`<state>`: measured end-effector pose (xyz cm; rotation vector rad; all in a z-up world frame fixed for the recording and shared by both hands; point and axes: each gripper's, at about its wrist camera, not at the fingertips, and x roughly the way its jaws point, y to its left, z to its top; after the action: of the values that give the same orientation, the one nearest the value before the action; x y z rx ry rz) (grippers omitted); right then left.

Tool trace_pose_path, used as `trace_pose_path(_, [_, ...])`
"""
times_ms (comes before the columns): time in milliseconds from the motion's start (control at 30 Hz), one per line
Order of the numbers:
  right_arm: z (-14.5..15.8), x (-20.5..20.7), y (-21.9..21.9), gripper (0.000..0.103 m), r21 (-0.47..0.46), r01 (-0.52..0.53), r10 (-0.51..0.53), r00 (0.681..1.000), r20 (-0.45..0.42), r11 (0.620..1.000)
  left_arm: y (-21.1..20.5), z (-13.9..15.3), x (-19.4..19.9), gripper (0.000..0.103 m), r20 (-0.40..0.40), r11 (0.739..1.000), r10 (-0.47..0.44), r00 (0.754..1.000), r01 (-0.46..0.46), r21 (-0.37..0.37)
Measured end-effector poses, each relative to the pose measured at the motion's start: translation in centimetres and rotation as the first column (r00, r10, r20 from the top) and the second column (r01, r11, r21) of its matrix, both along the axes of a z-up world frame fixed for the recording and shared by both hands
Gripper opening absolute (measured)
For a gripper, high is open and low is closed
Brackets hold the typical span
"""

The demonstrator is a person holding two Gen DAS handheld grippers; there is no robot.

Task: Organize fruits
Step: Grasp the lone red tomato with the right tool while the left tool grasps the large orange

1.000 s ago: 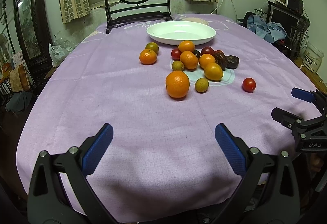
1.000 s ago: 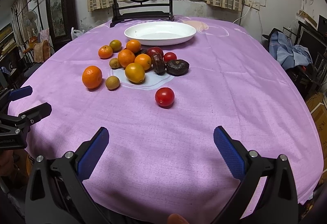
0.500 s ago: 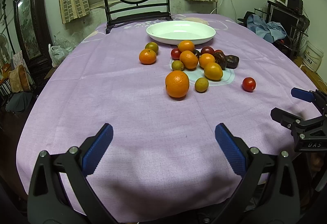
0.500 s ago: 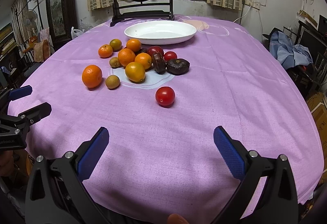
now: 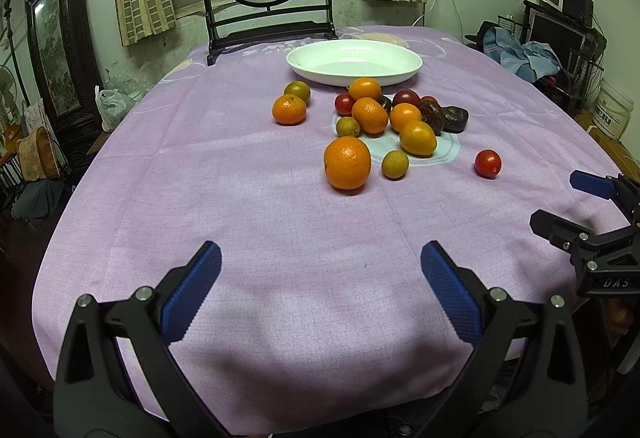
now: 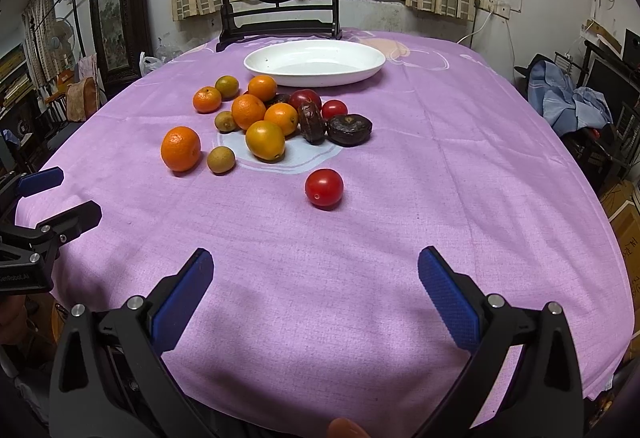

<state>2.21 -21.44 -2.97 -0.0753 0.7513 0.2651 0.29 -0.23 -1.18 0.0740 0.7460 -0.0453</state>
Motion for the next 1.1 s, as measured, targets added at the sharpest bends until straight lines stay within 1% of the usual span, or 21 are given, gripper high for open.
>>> trace_pose_path(400, [-0.2, -0.1, 0.1, 0.102, 0.003, -0.002, 0.002, 1.000, -0.004, 1.000, 0.1, -0.5, 0.0, 0.101, -0.006, 1.000, -0.001, 1.000, 0.001, -0.004])
trace_pose_path(567, [-0.7, 0.3, -0.3, 0.102, 0.025, 0.009, -0.008, 1.000, -0.015, 1.000, 0.7, -1.4, 0.4, 0.101, -0.027, 1.000, -0.007, 1.000, 0.006, -0.028])
trace_pose_path(667, [-0.5, 1.0, -0.6, 0.101, 0.033, 0.010, -0.010, 1.000, -0.003, 0.999, 1.4, -1.6, 0.9, 0.101, -0.034, 0.999, -0.007, 0.999, 0.006, -0.042])
trace_pose_path(700, [-0.3, 1.4, -0.6, 0.093, 0.032, 0.007, -0.007, 1.000, -0.003, 0.999, 1.6, -1.5, 1.1, 0.101, -0.036, 0.999, -0.006, 0.999, 0.004, -0.048])
trace_pose_path(733, [-0.3, 1.9, -0.6, 0.088, 0.032, -0.001, 0.001, 1.000, -0.008, 0.999, 1.8, -1.7, 1.2, 0.101, -0.041, 0.999, -0.005, 0.999, 0.003, -0.054])
trace_pose_path(767, [-0.4, 2.4, -0.6, 0.079, 0.036, -0.007, 0.008, 1.000, -0.019, 0.999, 2.1, -1.9, 1.5, 0.101, -0.048, 0.998, -0.003, 0.999, 0.000, -0.061])
trace_pose_path(800, [-0.6, 3.2, -0.5, 0.075, 0.045, -0.017, 0.019, 0.999, -0.040, 0.999, 2.4, -2.0, 1.7, 0.101, -0.055, 0.998, -0.002, 0.999, -0.002, -0.068])
trace_pose_path(833, [-0.7, 3.8, -0.4, 0.072, 0.049, -0.025, 0.028, 0.998, -0.058, 0.998, 2.6, -2.2, 1.9, 0.101, -0.060, 0.997, -0.002, 0.998, -0.003, -0.074])
trace_pose_path(900, [-1.1, 5.0, 0.0, 0.063, 0.046, -0.040, 0.044, 0.996, -0.083, 0.998, 3.1, -2.6, 2.2, 0.100, -0.073, 0.997, -0.001, 0.997, -0.005, -0.083])
trace_pose_path(933, [-1.3, 5.5, 0.1, 0.061, 0.042, -0.041, 0.045, 0.995, -0.092, 0.998, 3.3, -2.7, 2.3, 0.100, -0.074, 0.996, -0.003, 0.997, -0.004, -0.086])
trace_pose_path(1000, [-1.6, 6.5, 0.2, 0.053, 0.051, -0.043, 0.048, 0.993, -0.112, 0.998, 3.7, -2.8, 2.7, 0.100, -0.074, 0.996, -0.006, 0.997, -0.001, -0.091])
trace_pose_path(1067, [-1.9, 7.3, 0.1, 0.049, 0.067, -0.038, 0.048, 0.989, -0.141, 0.997, 4.0, -2.9, 3.1, 0.099, -0.076, 0.995, -0.010, 0.997, 0.003, -0.095])
trace_pose_path(1100, [-2.0, 7.6, 0.0, 0.049, 0.074, -0.039, 0.049, 0.988, -0.148, 0.997, 4.0, -3.0, 3.4, 0.098, -0.077, 0.995, -0.013, 0.997, 0.006, -0.098])
